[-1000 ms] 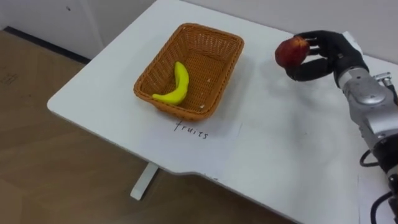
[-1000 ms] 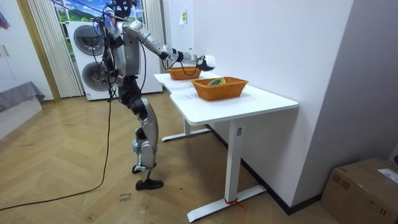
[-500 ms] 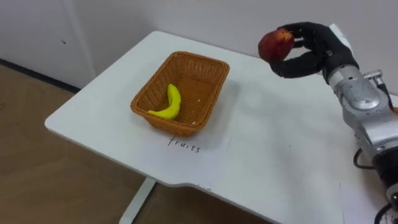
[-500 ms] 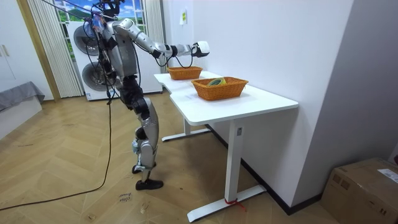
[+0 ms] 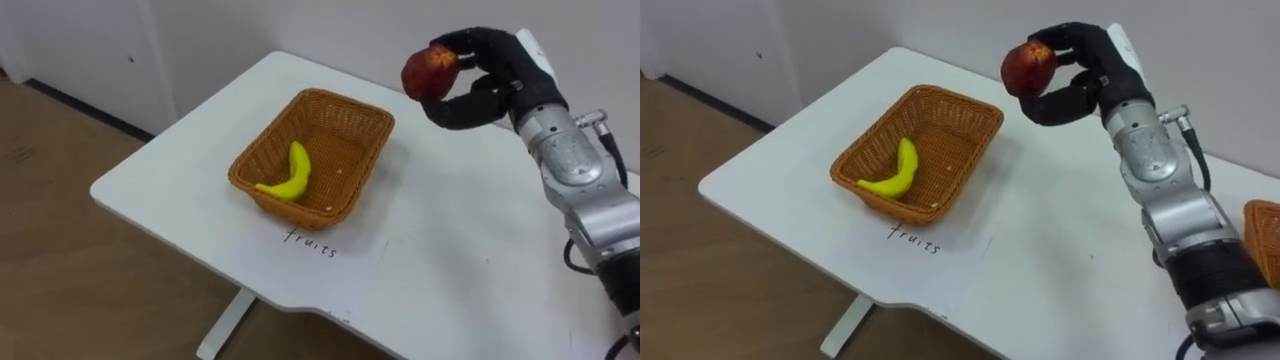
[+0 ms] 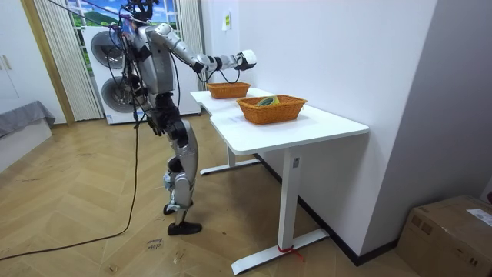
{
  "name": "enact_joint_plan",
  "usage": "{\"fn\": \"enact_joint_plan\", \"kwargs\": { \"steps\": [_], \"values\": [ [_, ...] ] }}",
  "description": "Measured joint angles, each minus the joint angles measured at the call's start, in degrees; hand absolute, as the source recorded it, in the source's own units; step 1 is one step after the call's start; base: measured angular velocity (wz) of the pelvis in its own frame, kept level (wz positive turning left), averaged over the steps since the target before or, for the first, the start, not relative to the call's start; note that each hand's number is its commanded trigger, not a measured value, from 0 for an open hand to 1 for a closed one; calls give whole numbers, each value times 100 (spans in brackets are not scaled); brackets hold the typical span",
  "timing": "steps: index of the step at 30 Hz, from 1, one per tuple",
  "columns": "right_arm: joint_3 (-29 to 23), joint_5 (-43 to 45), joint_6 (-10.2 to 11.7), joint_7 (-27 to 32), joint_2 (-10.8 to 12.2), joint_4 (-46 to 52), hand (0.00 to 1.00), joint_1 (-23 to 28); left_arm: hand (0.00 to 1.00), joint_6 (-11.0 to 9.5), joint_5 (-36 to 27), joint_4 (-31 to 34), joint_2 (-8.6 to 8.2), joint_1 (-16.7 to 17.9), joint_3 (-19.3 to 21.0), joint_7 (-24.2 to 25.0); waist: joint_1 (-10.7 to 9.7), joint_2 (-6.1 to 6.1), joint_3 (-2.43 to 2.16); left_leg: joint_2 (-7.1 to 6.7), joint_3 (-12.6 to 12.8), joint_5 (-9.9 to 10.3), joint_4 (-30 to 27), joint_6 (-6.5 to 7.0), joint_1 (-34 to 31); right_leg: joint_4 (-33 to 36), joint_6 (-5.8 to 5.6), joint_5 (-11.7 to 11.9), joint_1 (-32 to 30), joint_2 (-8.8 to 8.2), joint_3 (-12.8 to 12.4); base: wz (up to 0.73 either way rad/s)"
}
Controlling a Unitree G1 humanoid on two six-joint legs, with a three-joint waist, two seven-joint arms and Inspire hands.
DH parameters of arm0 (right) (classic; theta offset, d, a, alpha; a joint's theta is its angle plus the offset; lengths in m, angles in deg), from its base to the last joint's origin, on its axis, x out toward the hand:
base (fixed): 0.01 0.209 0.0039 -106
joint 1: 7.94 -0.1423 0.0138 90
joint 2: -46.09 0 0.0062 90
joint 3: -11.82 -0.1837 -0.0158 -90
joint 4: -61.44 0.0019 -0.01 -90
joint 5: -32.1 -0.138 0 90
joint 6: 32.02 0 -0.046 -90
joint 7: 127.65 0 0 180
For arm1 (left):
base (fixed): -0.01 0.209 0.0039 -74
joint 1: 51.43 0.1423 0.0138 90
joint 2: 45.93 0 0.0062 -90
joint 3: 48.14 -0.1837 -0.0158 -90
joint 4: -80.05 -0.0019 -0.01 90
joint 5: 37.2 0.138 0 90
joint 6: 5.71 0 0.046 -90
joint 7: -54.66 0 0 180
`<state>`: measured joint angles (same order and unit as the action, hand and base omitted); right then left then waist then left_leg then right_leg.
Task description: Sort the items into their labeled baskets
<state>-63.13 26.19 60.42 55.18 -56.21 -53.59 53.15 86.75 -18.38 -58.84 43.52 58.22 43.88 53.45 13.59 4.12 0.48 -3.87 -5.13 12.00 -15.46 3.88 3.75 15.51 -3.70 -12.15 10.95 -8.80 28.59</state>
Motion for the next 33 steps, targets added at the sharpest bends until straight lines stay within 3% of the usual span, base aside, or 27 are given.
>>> {"fn": "enact_joint_plan", "kwargs": {
  "steps": [4, 14, 24, 33],
  "values": [
    [0, 182, -6, -63, 56, 2, 100, 88, 0, 6, 42, 0, -1, 53, -1, 88, 88, 65, 23, -16, -70, 0, -16, 0, -16, -6, -2, 1, 28, 1, 21, 10],
    [1, 429, -10, -328, 211, 2, 100, 173, 0, 52, 69, 0, -18, 162, 2, 382, 91, 44, 32, -101, -300, -1, -133, 6, -106, -90, -20, 4, 136, -4, 143, 14],
    [1, 638, -108, -509, 330, 2, 100, 346, 0, 142, 215, -48, -28, 191, 2, 441, 87, -47, -19, -105, -312, -2, -186, 2, -130, -90, -27, 1, 138, 0, 137, 0],
    [3, 638, -132, -643, 385, 2, 100, 346, 0, 248, 219, -49, -27, 243, 1, 464, 93, -32, -38, -106, -312, -4, -203, 0, -134, -90, -38, -6, 144, -2, 141, 0]
  ]
}}
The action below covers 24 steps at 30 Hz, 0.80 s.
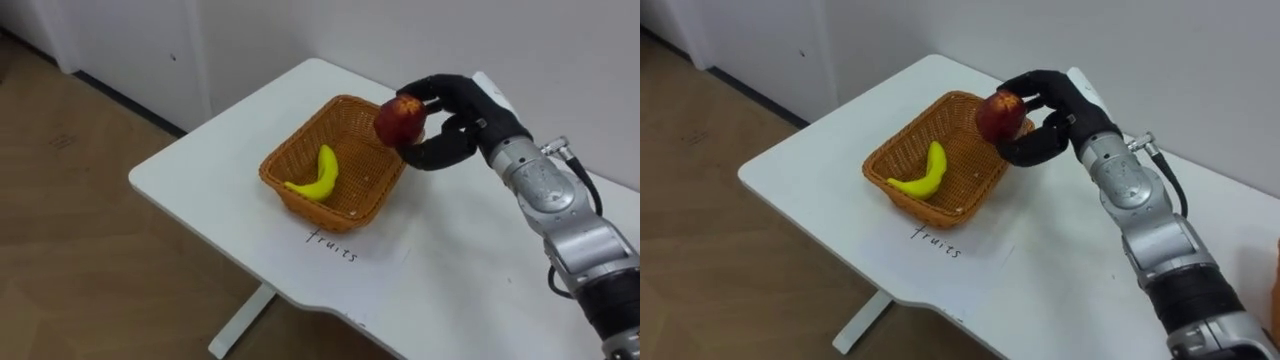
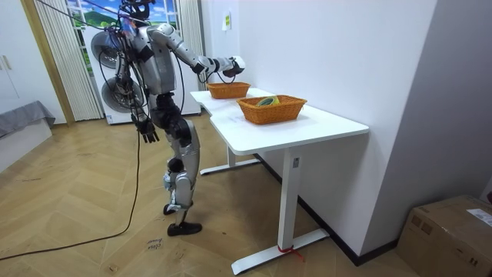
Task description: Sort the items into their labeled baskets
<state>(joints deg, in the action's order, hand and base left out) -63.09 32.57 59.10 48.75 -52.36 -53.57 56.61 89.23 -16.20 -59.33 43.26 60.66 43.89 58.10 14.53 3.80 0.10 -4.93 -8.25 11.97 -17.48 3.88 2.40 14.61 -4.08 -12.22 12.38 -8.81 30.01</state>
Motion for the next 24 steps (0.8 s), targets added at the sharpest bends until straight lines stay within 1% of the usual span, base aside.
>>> {"fn": "enact_joint_plan", "kwargs": {
  "steps": [4, 8, 10, 16, 21, 24],
  "values": [
    [2, 0, -12, -36, 24, 0, 100, 0, 0, 16, 0, 0, 0, 1, 0, 9, 2, 9, -6, -1, -1, 0, -4, 0, 3, 0, 0, 0, 9, 0, 2, 0],
    [7, -3, -75, -44, 57, 0, 100, 2, 0, 31, 0, 3, 0, 24, 0, 14, 7, 2, -2, 0, -3, 1, -12, 0, 16, -8, 0, 0, 23, 1, -1, 0],
    [7, -2, -118, -96, 71, 0, 100, 15, 0, 88, 1, 8, 0, 20, 0, 61, 7, -8, -1, 0, -4, 1, -16, 0, 16, -9, -2, -1, 25, 1, -1, 0],
    [7, -3, -130, -165, 102, 0, 100, 182, 0, 104, 0, 64, -3, 55, 0, 90, 18, -29, 1, -1, -3, 1, -19, -1, 15, -8, -4, -2, 25, 0, -2, 0],
    [7, -13, -140, -258, 112, 1, 100, 192, 0, 104, 0, 69, -4, 94, -1, 115, 20, -54, -1, -4, -3, 1, -18, -1, 16, -9, -20, -13, 29, -4, 13, 0],
    [7, -12, -140, -269, 114, 4, 100, 192, 0, 104, 0, 179, -5, 127, -1, 115, 17, -56, 0, -15, -26, 1, -18, -1, 17, -9, -23, -14, 43, -10, 45, 3]
  ]
}}
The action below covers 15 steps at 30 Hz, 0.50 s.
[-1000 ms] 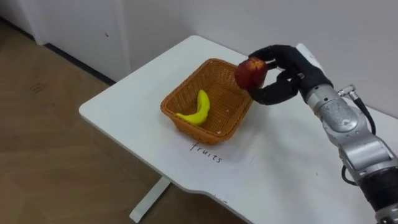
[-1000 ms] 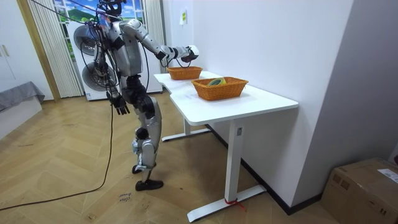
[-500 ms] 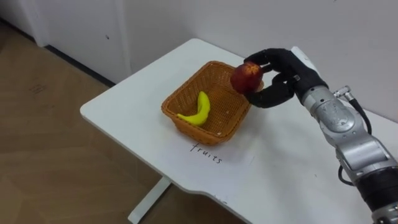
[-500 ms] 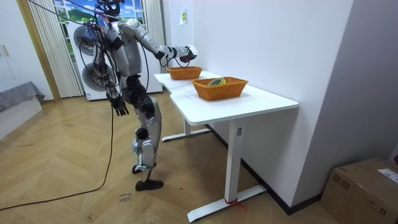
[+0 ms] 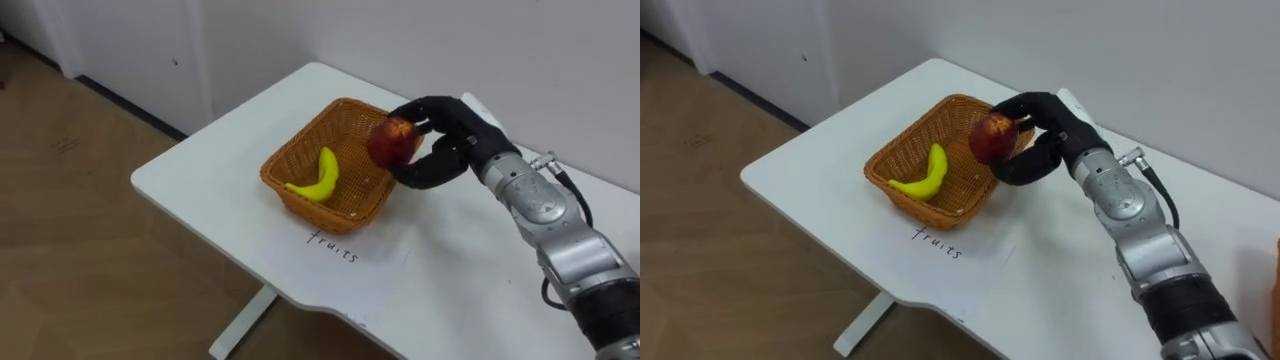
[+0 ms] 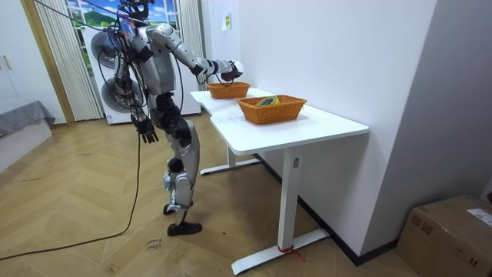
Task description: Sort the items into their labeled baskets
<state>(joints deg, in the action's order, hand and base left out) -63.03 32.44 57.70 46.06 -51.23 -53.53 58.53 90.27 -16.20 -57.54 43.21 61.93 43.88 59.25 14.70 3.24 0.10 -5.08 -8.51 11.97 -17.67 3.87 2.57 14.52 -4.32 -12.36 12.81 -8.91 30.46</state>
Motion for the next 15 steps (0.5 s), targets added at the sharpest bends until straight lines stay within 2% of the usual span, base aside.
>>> {"fn": "enact_joint_plan", "kwargs": {
  "steps": [2, 3, 4, 6, 15],
  "values": [
    [0, 2, 0, 0, 0, 2, 75, 0, 0, -1, 2, 71, -2, 51, 0, 1, 22, 3, -2, -18, -13, 0, -2, 1, 1, 5, -25, -15, 4, -14, 6, 5],
    [0, 4, 0, -1, 0, 2, 56, 0, 0, -1, 3, 137, -6, 84, 0, 5, 27, 3, -2, -28, -26, 0, -3, 2, 3, 12, -29, -18, 7, -21, 6, 4],
    [0, 6, 1, -2, 0, 2, 25, 13, 0, -7, 3, 175, -6, 108, 0, 11, 35, 1, -1, -33, -36, 0, -8, 4, 8, 14, -30, -18, 16, -23, 5, 5],
    [2, 6, 1, -3, 0, 2, 2, 52, 0, -6, 2, 203, -6, 127, 0, 10, 83, 2, -1, -39, -48, 1, -12, 5, 14, 20, -30, -18, 26, -26, 4, 4],
    [109, 302, 1, -12, 5, 32, 0, 202, 0, -11, 2, 345, -6, 350, 3, -6, 138, -10, 14, -76, -149, 16, -111, 13, -17, 23, -51, -31, 82, -21, -41, 6]
  ]
}}
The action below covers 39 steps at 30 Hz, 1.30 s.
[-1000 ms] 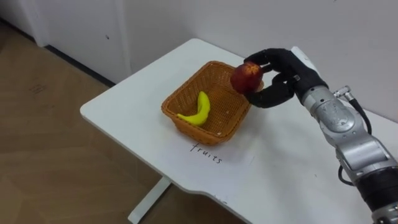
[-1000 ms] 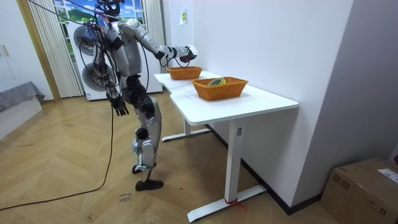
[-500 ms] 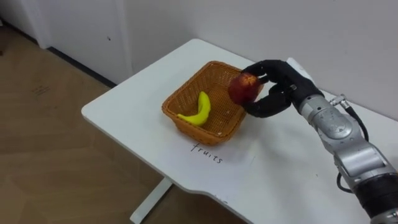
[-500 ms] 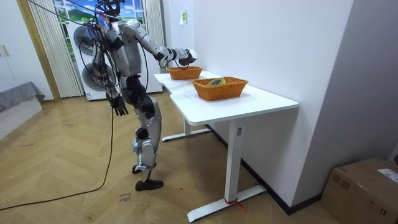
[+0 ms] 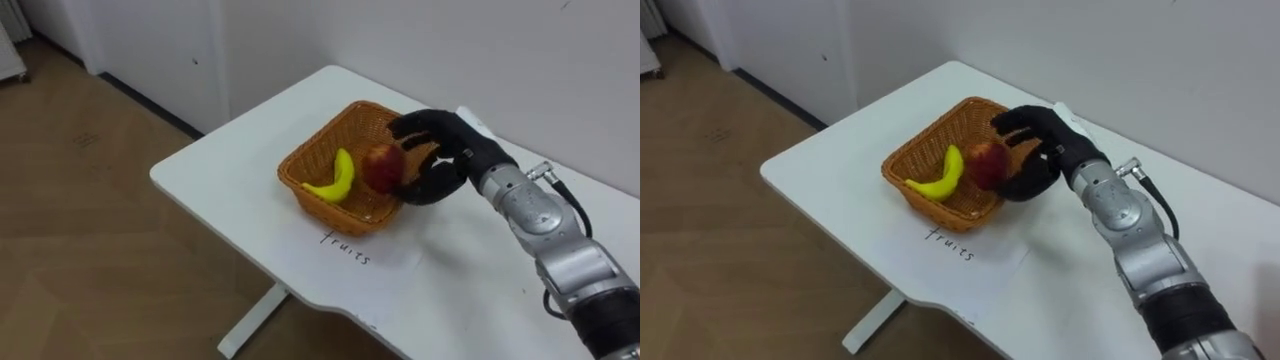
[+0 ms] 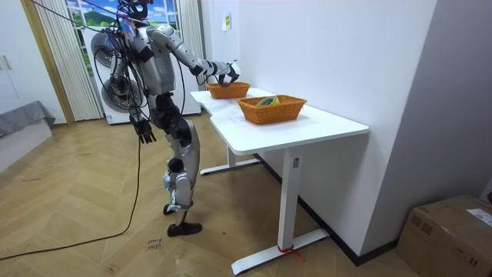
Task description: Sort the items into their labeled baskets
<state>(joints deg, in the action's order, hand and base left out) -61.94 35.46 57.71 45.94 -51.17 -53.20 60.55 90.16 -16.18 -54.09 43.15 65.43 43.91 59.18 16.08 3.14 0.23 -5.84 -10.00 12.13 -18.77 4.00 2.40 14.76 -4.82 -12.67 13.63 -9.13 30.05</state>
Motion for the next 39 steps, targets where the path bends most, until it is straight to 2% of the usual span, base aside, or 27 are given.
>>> {"fn": "enact_joint_plan", "kwargs": {
  "steps": [4, 10, 20, 30, 39],
  "values": [
    [-2, 152, 1, 1, 8, 135, 0, 213, 0, 2, 241, -1, -57, 93, -1, 4, 59, 9, 1, -5, -36, 34, -69, -9, -58, -2, -6, -5, -19, 17, -17, 3],
    [-2, 163, 1, 37, 5, 173, 0, 271, 0, 1, 488, 31, -52, 138, 1, -1, 128, 15, -3, -17, -122, 53, -196, -32, -170, -3, 3, -18, -57, 50, -17, 5],
    [6, 160, 3, 60, 6, 174, 0, 279, 0, 0, 496, 144, -29, 196, 3, -7, 185, 97, 1, -75, -139, 63, -282, -15, -202, -21, -18, -148, -67, 23, -32, 4],
    [-3, 222, 17, 131, 6, 210, 0, 432, 0, -29, 450, 130, -43, 124, 0, -5, 77, 106, -5, -71, -117, 65, -170, -15, -117, -1, -22, -155, 4, 11, -31, 0],
    [-14, 135, 54, 279, -51, 611, 0, 465, 0, -48, 421, 125, -63, -155, 5, -4, -35, 90, -7, -31, 20, 76, -91, -1, -40, 19, -20, -153, -60, 15, -278, -9]
  ]
}}
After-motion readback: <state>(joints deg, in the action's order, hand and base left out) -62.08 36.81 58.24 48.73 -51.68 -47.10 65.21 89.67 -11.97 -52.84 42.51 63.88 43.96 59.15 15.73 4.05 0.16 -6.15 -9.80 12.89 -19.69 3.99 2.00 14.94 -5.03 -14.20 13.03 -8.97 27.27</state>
